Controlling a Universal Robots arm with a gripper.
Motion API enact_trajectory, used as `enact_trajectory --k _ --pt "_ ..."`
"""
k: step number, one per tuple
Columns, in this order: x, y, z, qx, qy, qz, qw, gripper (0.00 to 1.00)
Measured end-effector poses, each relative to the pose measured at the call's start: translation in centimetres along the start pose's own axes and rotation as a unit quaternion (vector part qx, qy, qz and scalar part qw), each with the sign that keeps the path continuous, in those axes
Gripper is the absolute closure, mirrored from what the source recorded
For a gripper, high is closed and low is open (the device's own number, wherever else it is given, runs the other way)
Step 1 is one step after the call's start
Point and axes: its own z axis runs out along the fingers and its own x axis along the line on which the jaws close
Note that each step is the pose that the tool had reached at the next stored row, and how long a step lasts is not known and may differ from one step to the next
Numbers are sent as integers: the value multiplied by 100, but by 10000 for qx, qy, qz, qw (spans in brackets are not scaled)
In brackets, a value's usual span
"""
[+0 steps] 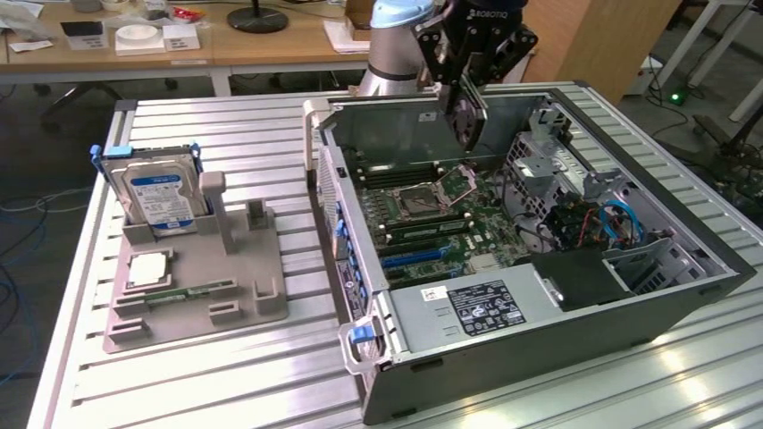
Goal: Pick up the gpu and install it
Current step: 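Pick up the gpu and move the gpu toward the slot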
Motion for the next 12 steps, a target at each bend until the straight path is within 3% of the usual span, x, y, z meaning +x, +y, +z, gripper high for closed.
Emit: enact_trajectory --k 12 --pt "-295 20 0 1 0 -3 10000 72"
